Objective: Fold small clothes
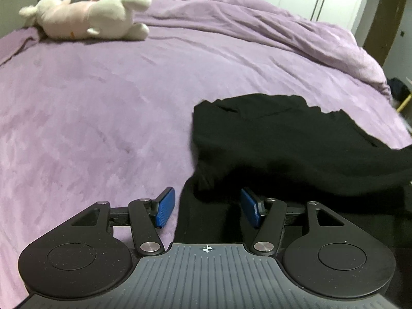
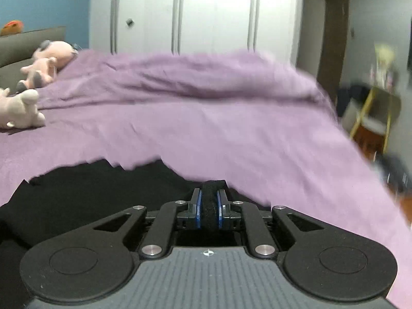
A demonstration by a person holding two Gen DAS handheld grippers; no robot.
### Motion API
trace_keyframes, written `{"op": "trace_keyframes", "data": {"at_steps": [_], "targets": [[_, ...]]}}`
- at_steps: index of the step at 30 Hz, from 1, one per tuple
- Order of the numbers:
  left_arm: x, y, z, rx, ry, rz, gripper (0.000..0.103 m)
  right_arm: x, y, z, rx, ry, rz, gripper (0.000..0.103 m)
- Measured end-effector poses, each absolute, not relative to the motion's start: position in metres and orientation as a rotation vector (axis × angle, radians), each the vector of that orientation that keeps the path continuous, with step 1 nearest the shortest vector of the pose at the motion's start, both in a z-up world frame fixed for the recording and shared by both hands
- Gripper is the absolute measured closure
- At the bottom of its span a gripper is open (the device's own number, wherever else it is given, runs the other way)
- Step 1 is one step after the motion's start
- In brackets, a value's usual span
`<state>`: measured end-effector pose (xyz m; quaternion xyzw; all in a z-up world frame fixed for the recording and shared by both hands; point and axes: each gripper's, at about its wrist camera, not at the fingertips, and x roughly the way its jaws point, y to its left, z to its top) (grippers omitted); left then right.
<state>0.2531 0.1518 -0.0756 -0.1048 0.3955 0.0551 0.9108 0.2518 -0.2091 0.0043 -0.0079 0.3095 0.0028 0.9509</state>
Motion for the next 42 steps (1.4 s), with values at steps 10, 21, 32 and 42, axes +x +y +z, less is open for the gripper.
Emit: {"op": "trace_keyframes", "data": {"at_steps": [10, 21, 32, 42], "targets": [[0.261, 0.148, -0.082, -0.172, 0.841, 0.126, 0.041, 0.246, -0.268, -0.050, 0.287, 0.810, 0.024, 0.074], [0.260, 0.147, -0.078, -0.177, 0.846, 0.143, 0.041, 0.235, -0.283, -0.042, 0.470, 0.823, 0.037, 0.066], [0.257, 0.148, -0.075, -0.206, 0.846, 0.133, 0.041, 0.234, -0.298, -0.070, 0.728, 0.847, 0.052, 0.075], [0.263, 0.140, -0.075, -0.116, 0.849, 0.138, 0.039, 0.237, -0.258, -0.025, 0.183, 0.685, -0.068, 0.098]]}}
